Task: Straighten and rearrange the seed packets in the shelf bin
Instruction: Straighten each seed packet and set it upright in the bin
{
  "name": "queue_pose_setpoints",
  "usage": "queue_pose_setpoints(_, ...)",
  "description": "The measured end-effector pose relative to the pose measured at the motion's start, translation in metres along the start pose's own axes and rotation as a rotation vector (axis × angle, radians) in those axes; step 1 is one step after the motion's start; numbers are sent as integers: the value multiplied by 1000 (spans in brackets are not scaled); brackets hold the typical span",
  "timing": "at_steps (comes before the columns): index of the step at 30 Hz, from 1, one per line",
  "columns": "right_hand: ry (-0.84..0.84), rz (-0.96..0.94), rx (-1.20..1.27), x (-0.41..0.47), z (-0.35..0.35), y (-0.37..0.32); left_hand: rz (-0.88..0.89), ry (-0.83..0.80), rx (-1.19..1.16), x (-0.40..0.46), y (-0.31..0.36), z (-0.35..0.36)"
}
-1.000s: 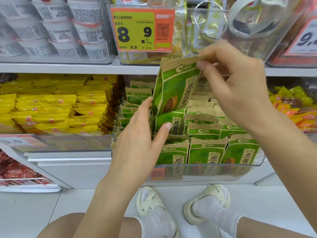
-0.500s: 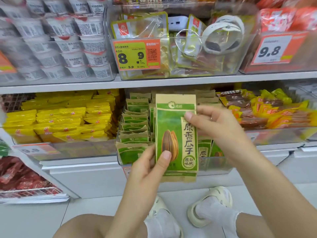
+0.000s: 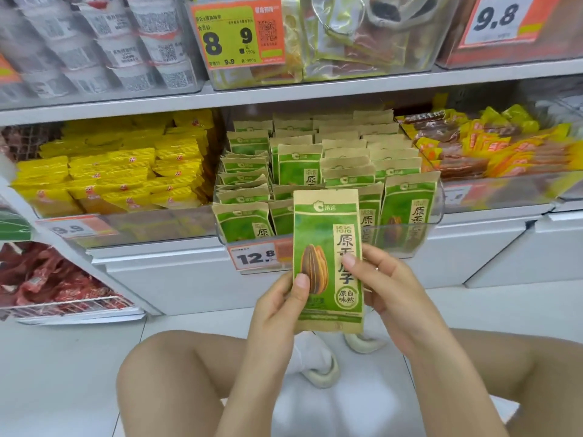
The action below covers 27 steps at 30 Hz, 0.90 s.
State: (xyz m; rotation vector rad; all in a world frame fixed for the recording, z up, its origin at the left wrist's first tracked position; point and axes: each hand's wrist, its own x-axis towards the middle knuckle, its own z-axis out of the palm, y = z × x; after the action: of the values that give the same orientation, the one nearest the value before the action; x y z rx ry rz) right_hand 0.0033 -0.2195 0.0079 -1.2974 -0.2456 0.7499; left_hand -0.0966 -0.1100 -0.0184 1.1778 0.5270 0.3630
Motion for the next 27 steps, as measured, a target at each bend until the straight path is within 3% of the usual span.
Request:
queue_pose_setpoints(8,92,3,62,-19,-7,10,107,36,112,-5,-4,5)
queue_pose_setpoints(13,67,0,47,-18,-10,11,73,61,71,-6,-1,6)
queue_pose_setpoints(18,28,35,127,-16,-11,12,62,152,7,-5,-3,7)
queue_pose_setpoints(23,18,14,57,-15,-5,19,228,324,142,-2,-16,12)
queue_pose_setpoints(27,26,-25,7,-16,2,19,231,247,162,-6,-16,19)
